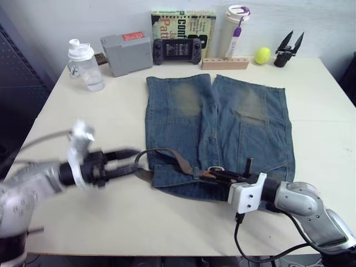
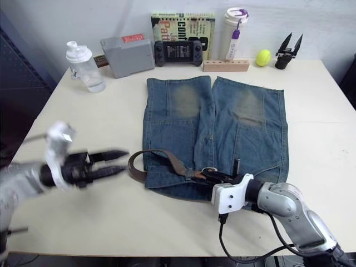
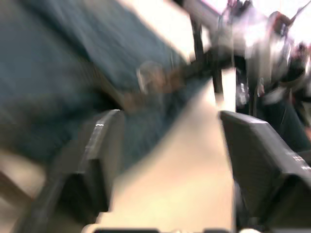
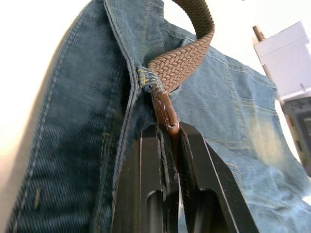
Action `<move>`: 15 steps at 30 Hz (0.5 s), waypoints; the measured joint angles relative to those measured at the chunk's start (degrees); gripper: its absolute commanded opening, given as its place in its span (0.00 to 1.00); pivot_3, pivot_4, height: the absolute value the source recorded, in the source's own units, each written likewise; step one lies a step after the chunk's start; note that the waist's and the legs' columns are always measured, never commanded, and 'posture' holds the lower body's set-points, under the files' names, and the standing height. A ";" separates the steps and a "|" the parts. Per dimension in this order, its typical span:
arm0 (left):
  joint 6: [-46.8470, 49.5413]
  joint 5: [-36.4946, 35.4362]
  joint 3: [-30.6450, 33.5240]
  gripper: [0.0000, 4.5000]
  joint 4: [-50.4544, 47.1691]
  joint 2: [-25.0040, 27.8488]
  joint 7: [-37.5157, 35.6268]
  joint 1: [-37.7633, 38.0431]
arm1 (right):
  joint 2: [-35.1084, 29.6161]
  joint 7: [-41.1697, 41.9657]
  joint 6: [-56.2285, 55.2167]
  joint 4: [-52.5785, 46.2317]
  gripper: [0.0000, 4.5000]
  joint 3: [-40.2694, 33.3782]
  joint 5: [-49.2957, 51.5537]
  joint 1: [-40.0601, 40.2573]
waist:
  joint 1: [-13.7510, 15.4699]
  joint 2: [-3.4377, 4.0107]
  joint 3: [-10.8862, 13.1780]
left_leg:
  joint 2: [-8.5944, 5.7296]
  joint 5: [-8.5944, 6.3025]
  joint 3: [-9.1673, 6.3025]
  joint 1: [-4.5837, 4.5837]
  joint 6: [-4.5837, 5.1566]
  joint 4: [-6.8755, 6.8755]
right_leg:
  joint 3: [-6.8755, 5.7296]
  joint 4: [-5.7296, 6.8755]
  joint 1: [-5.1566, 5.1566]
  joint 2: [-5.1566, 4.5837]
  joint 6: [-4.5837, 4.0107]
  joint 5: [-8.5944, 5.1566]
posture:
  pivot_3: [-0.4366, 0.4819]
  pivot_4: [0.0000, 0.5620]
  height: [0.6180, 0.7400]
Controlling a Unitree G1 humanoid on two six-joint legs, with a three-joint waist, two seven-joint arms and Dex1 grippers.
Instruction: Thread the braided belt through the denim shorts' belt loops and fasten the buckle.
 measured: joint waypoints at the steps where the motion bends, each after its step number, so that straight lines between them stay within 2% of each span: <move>1: -0.72 0.79 -0.82 0.36 6.44 -1.76 0.46 -7.69 | 0.02 -0.12 -0.11 0.68 0.00 -0.24 0.17 -0.13 | 0.07 0.00 0.00 | -0.06 0.00 0.07 -0.02 0.00 0.03 | -0.04 0.05 0.01 0.00 0.01 0.00 | 0.48 0.27 0.92; 2: -1.46 1.72 -1.35 0.33 8.84 -2.14 0.57 -10.01 | 0.04 -0.12 -0.12 0.90 0.00 -0.17 0.17 -0.42 | 0.00 -0.01 -0.01 | -0.06 0.00 0.10 -0.02 0.00 0.02 | -0.06 0.03 0.01 0.01 0.02 0.01 | 0.48 0.27 0.92; 3: -4.90 6.50 -4.91 0.19 14.38 -2.50 -0.32 -14.29 | 0.04 -0.19 -0.27 1.05 0.00 -0.31 0.31 -0.51 | -0.11 -0.01 -0.01 | -0.07 0.00 0.22 0.02 0.00 -0.06 | -0.06 0.03 0.01 0.00 0.03 0.01 | 0.48 0.27 0.92; 4: -7.20 9.93 -7.47 0.11 17.33 -3.10 -1.06 -15.87 | 0.05 -0.21 -0.38 1.12 0.00 -0.37 0.38 -0.45 | -0.14 0.01 -0.02 | -0.08 0.00 0.28 0.03 0.00 -0.10 | -0.06 0.02 -0.01 0.01 0.03 0.01 | 0.48 0.27 0.92; 8: -19.05 26.16 -19.98 0.11 37.66 -10.83 -3.71 -22.90 | 0.05 -0.23 -0.78 1.85 0.00 -0.53 0.57 -0.57 | 0.09 -0.08 0.03 | -0.07 0.00 0.34 -0.06 0.00 -0.03 | -0.11 0.00 -0.06 0.06 0.06 0.00 | 0.48 0.27 0.92; 11: -29.17 36.58 -26.84 0.11 51.10 -14.74 -5.57 -27.54 | 0.04 -0.12 -1.01 2.04 0.00 -0.58 1.08 -0.47 | 0.01 -0.25 0.12 | -0.07 0.00 0.37 -0.12 0.01 -0.03 | -0.11 -0.01 -0.12 0.07 0.09 0.01 | 0.48 0.27 0.92; 15: -42.46 45.58 -30.82 0.11 62.89 -17.22 -9.26 -31.89 | -0.18 0.04 -1.06 1.97 0.00 -0.80 1.76 0.12 | -0.06 -0.27 0.13 | -0.05 0.00 0.39 -0.12 0.01 -0.06 | -0.15 0.02 -0.16 0.06 0.09 0.01 | 0.48 0.27 0.92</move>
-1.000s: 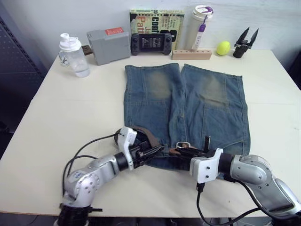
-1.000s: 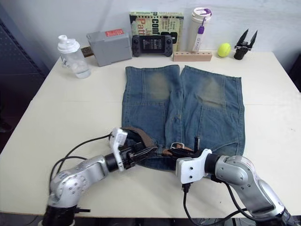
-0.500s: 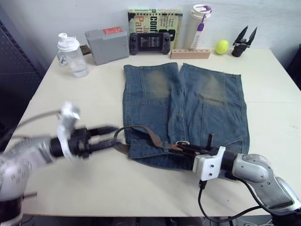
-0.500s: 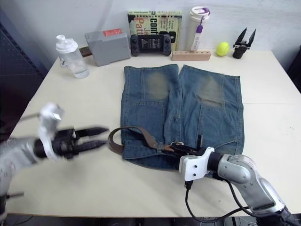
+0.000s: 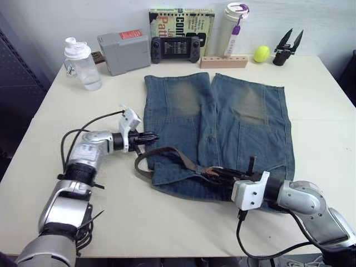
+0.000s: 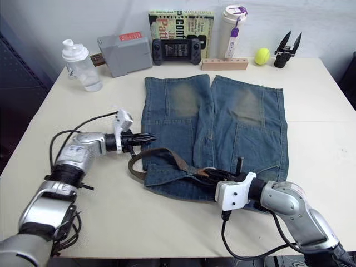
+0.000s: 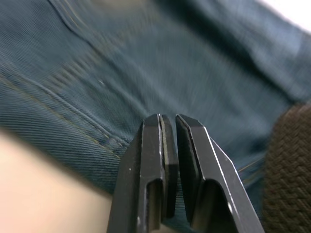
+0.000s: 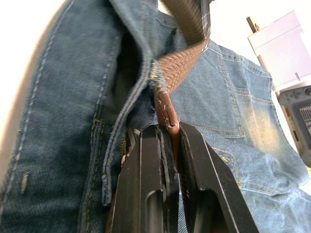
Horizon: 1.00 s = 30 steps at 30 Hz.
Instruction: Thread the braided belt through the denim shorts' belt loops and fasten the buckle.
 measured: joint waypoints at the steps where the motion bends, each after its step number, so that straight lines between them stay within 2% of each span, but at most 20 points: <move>1: -3.43 2.11 -0.80 0.11 1.76 0.00 -0.87 -0.90 | -0.11 0.08 0.14 -0.08 0.00 -0.17 0.30 0.24 | 0.03 0.00 0.00 | 0.00 0.00 0.00 0.01 0.00 0.01 | 0.00 0.03 0.00 -0.01 0.00 0.00 | 0.48 0.27 0.92; 7: -13.54 7.01 -2.25 0.11 5.43 0.14 -2.43 -1.59 | -1.41 1.15 2.30 -1.66 0.00 -4.15 4.27 2.56 | 0.02 0.01 -0.03 | -0.01 0.00 0.04 0.09 0.01 0.04 | 0.04 0.11 0.03 -0.05 0.01 0.01 | 0.48 0.27 0.92; 12: -16.87 8.78 -2.51 0.11 5.94 0.18 -2.44 -1.55 | -2.56 1.77 2.99 -1.96 0.00 -6.72 6.43 3.18 | 0.02 0.00 -0.06 | -0.01 0.00 0.05 0.13 0.02 0.04 | 0.03 0.13 0.06 -0.06 0.01 0.01 | 0.48 0.27 0.92; 13: -18.40 9.49 -2.58 0.11 5.98 0.10 -2.44 -1.41 | -2.97 2.50 3.92 -2.67 0.00 -8.65 8.47 3.85 | 0.09 0.01 -0.07 | -0.01 0.00 0.04 0.13 0.02 0.04 | 0.02 0.14 0.07 -0.06 0.01 0.01 | 0.48 0.27 0.92; 14: -19.76 9.57 -2.23 0.11 6.00 -0.35 -2.34 -0.75 | -6.13 5.12 6.74 -2.41 0.00 -16.25 14.25 5.24 | 0.19 0.03 -0.08 | -0.02 -0.01 0.04 0.11 0.06 0.08 | 0.02 0.15 0.07 -0.09 0.03 0.02 | 0.48 0.27 0.92; 19: -21.72 9.88 -1.46 0.11 6.39 -0.58 -1.85 0.07 | -9.21 9.22 10.66 2.59 0.00 -27.28 20.87 6.71 | 0.10 0.00 -0.19 | 0.00 -0.03 0.04 0.19 0.09 0.08 | 0.01 0.14 0.16 -0.08 0.05 0.03 | 0.48 0.27 0.92; 30: -24.70 10.69 -0.02 0.11 6.90 -1.16 -1.73 1.09 | -9.23 11.12 13.97 5.02 0.00 -28.79 23.49 5.53 | 0.07 0.06 -0.27 | -0.01 -0.03 0.05 0.19 0.09 0.08 | 0.01 0.14 0.16 -0.08 0.05 0.03 | 0.48 0.27 0.92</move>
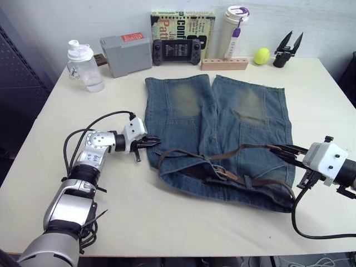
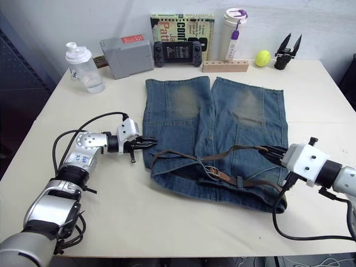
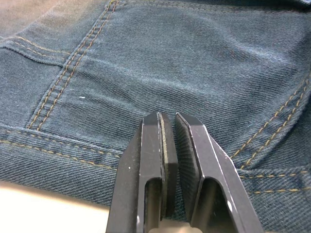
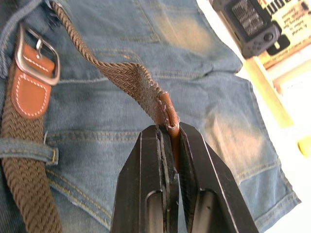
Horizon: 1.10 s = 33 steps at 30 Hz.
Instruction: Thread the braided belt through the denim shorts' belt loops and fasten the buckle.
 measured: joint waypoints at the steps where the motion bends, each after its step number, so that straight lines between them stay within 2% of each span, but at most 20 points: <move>1: -0.60 0.05 0.29 0.11 -0.03 0.15 0.03 0.33 | 0.00 -0.07 0.66 -0.14 0.00 0.24 0.05 -1.14 | -0.03 0.02 -0.01 | 0.00 0.00 0.00 0.00 0.00 0.01 | 0.01 0.00 0.00 0.00 0.00 0.00 | 0.48 0.27 0.92; 7: -1.44 -0.09 2.15 0.11 -3.91 0.09 -0.16 2.88 | 0.00 -0.20 4.13 -6.24 0.00 3.37 1.28 -5.59 | -0.09 0.07 -0.04 | 0.02 0.00 -0.03 -0.07 0.00 0.01 | -0.03 0.00 -0.07 0.00 0.00 0.00 | 0.48 0.27 0.92; 10: 2.47 -1.52 2.80 0.11 -11.85 1.90 -2.54 6.59 | 0.00 -0.07 6.28 -9.23 0.00 7.03 1.27 -7.76 | -0.14 0.04 0.00 | 0.03 0.00 -0.04 -0.13 0.00 0.02 | -0.03 0.02 -0.15 0.00 0.00 0.00 | 0.48 0.27 0.92; 13: 10.74 -4.70 3.86 0.28 -23.40 3.91 -4.30 9.49 | -0.01 -0.03 7.53 -10.98 0.00 9.80 0.75 -9.76 | -0.08 -0.04 0.07 | 0.05 0.00 -0.08 -0.18 0.00 0.08 | -0.04 0.04 -0.16 0.00 0.00 0.00 | 0.48 0.27 0.92; 15: 19.65 -9.55 5.59 0.47 -34.63 5.61 -4.78 10.73 | 0.01 -0.27 8.00 -11.62 0.00 12.29 -0.57 -11.60 | -0.01 -0.11 0.11 | 0.05 0.00 -0.21 -0.25 0.00 0.17 | -0.03 0.05 -0.16 -0.02 0.00 0.00 | 0.48 0.27 0.92; 20: 32.89 -15.73 7.07 0.94 -50.63 4.99 -2.29 9.86 | 0.05 -0.52 8.22 -11.84 0.00 16.22 -3.00 -13.81 | 0.11 -0.12 0.12 | 0.02 0.00 -0.30 -0.26 0.00 0.19 | -0.02 0.07 -0.13 -0.04 0.00 0.00 | 0.48 0.27 0.92; 21: 33.60 -16.02 6.92 0.97 -51.79 4.48 -1.81 9.50 | 0.08 -0.52 8.21 -11.84 0.00 16.56 -3.13 -14.05 | 0.11 -0.12 0.12 | 0.01 0.00 -0.30 -0.27 0.00 0.19 | -0.02 0.06 -0.13 -0.04 0.00 0.00 | 0.48 0.27 0.92; 24: 36.38 -14.84 3.69 0.97 -57.06 0.35 2.68 8.42 | 0.37 -0.53 8.18 -11.59 0.00 18.65 -4.50 -16.31 | -0.01 -0.12 0.12 | 0.02 0.00 -0.26 -0.24 0.00 0.16 | 0.00 0.05 -0.13 -0.02 0.00 0.00 | 0.48 0.27 0.92; 27: 36.85 -11.51 -0.68 0.97 -58.22 -3.20 6.54 8.43 | 0.53 -0.54 7.91 -11.38 0.00 20.09 -5.42 -17.85 | -0.03 -0.13 0.12 | 0.02 0.00 -0.23 -0.24 0.00 0.15 | -0.01 0.03 -0.13 0.00 0.00 0.00 | 0.48 0.27 0.92; 33: 37.50 -7.42 -4.60 0.97 -58.28 -5.93 10.87 8.85 | 0.55 -0.54 7.14 -10.79 0.00 20.63 -6.45 -18.44 | -0.02 -0.13 0.12 | 0.02 0.00 -0.22 -0.24 0.00 0.15 | 0.00 0.02 -0.13 0.00 0.00 0.00 | 0.48 0.27 0.92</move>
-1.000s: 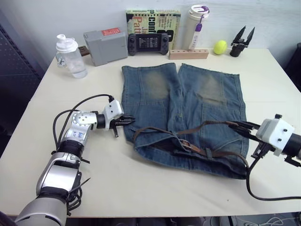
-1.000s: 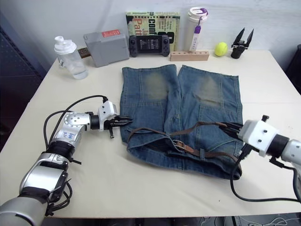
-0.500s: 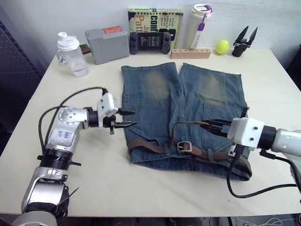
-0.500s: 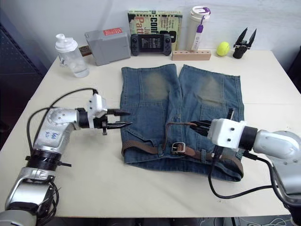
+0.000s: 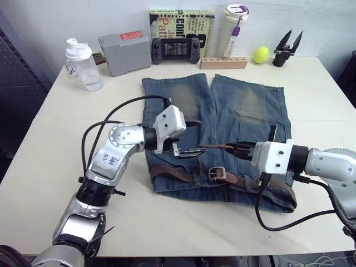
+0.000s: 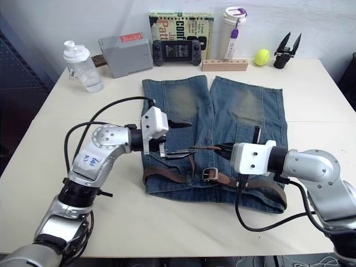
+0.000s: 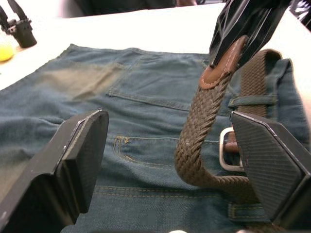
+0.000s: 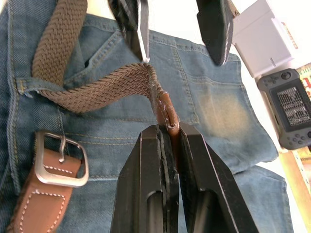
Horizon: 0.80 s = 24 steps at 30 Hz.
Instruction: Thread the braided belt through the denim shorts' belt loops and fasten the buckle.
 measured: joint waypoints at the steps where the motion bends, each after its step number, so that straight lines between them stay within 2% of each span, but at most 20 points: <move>1: 0.16 0.26 -0.25 0.97 0.00 -0.08 0.32 0.17 | 0.00 0.00 -0.03 0.00 0.00 0.00 -0.01 -0.11 | 0.00 0.00 0.00 | 0.00 0.00 0.00 0.00 0.00 0.00 | 0.00 0.00 0.00 0.00 0.00 0.00 | 0.48 0.27 0.92; 4: 0.32 1.71 -0.57 0.97 -0.30 0.42 0.54 0.72 | 0.03 -0.01 -0.09 0.00 0.00 0.00 -0.23 -0.14 | -0.01 0.00 0.00 | 0.00 0.00 0.00 0.00 0.00 0.00 | 0.00 0.00 0.00 0.00 0.00 0.00 | 0.48 0.27 0.92; 7: 0.61 2.21 -1.45 0.82 -1.25 0.32 0.70 1.45 | 0.09 -0.05 -0.09 -0.03 0.00 0.00 -0.26 -0.14 | 0.16 0.00 0.00 | 0.00 0.00 -0.02 -0.02 0.00 0.02 | -0.01 0.00 0.00 -0.01 0.00 0.00 | 0.48 0.27 0.92; 11: 1.13 3.47 -2.11 0.43 -1.37 -0.04 1.72 1.45 | 0.87 -0.17 -0.07 -0.16 0.00 0.00 -0.29 -0.13 | 0.05 0.00 0.00 | 0.00 0.00 -0.01 -0.01 0.00 0.01 | 0.00 0.00 0.00 -0.01 0.00 0.00 | 0.48 0.27 0.92; 12: 1.41 3.67 -2.32 0.37 -1.37 -0.08 1.74 1.45 | 0.88 -0.18 -0.07 -0.16 0.00 0.00 -0.32 -0.13 | 0.05 0.00 0.00 | 0.00 0.00 -0.01 -0.01 0.00 0.01 | -0.01 0.00 0.00 0.00 0.00 0.00 | 0.48 0.27 0.92; 13: 1.73 3.78 -2.41 0.25 -1.37 -0.20 1.80 1.47 | 0.89 -0.20 -0.06 -0.16 0.00 0.00 -0.37 -0.13 | 0.05 0.00 0.00 | 0.00 0.00 -0.01 -0.01 0.00 0.01 | -0.01 0.00 0.00 0.00 0.00 0.00 | 0.48 0.27 0.92; 16: 2.29 4.19 -2.53 0.01 -1.49 -0.28 2.18 1.50 | 1.15 -0.42 -0.04 -0.16 0.00 0.00 -0.52 -0.14 | 0.08 0.00 0.00 | 0.00 0.00 -0.01 -0.01 0.00 0.02 | -0.01 -0.01 0.00 -0.01 0.00 0.00 | 0.48 0.27 0.92; 24: 3.99 4.42 -2.60 0.01 -3.25 -0.86 4.37 2.86 | 1.76 -1.06 2.32 -0.81 0.00 0.05 -0.90 -0.20 | 0.07 0.00 0.00 | 0.00 0.00 -0.02 -0.02 0.00 0.01 | 0.00 0.00 0.00 -0.01 0.00 0.00 | 0.48 0.27 0.92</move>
